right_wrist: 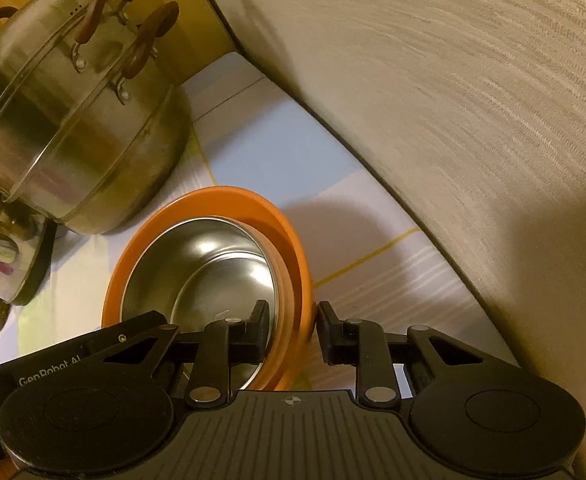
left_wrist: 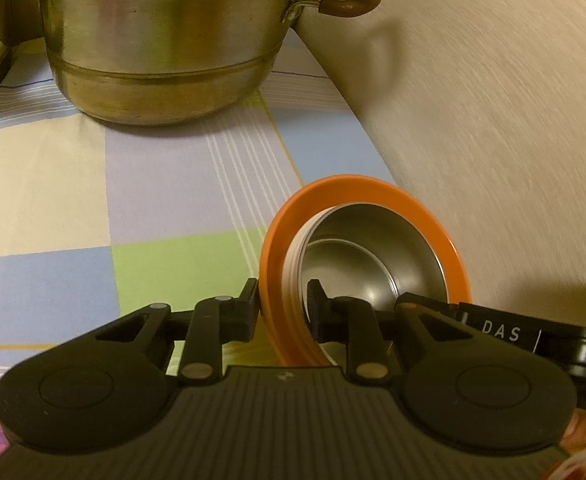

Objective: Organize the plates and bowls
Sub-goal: 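Lift the orange bowl stack with both tools and carry it to the pink plates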

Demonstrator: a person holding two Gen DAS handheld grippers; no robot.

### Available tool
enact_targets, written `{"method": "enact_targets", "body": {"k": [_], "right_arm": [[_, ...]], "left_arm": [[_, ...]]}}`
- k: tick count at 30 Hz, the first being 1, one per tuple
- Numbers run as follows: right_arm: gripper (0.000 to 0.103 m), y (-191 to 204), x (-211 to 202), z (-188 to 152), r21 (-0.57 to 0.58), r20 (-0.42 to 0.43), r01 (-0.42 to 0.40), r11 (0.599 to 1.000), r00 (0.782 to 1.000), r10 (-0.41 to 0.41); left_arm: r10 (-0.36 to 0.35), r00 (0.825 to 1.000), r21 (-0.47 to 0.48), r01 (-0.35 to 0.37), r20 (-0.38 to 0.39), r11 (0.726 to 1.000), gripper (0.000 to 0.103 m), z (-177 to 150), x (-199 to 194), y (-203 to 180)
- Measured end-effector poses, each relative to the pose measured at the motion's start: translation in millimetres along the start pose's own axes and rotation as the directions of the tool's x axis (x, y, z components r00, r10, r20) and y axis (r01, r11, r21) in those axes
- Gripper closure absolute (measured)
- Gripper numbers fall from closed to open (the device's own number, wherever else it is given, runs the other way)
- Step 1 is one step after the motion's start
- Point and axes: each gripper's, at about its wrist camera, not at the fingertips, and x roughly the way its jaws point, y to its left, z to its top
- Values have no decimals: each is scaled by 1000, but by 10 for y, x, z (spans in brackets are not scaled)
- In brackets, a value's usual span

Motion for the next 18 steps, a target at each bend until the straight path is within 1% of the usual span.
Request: {"method": "enact_targets", "body": {"k": [11,18], "right_arm": [[79,29,-3,-61,-7,-7,0,1000,1000,0],[79,93,-31,-194,-16,-23,6,1000,1000,-6]], "left_arm": [[8,1000,-11,-8,-3,1000,81,-86,-70,39],[7,1000,-27,-7,-9,1000,81,-201,-156,102]]}}
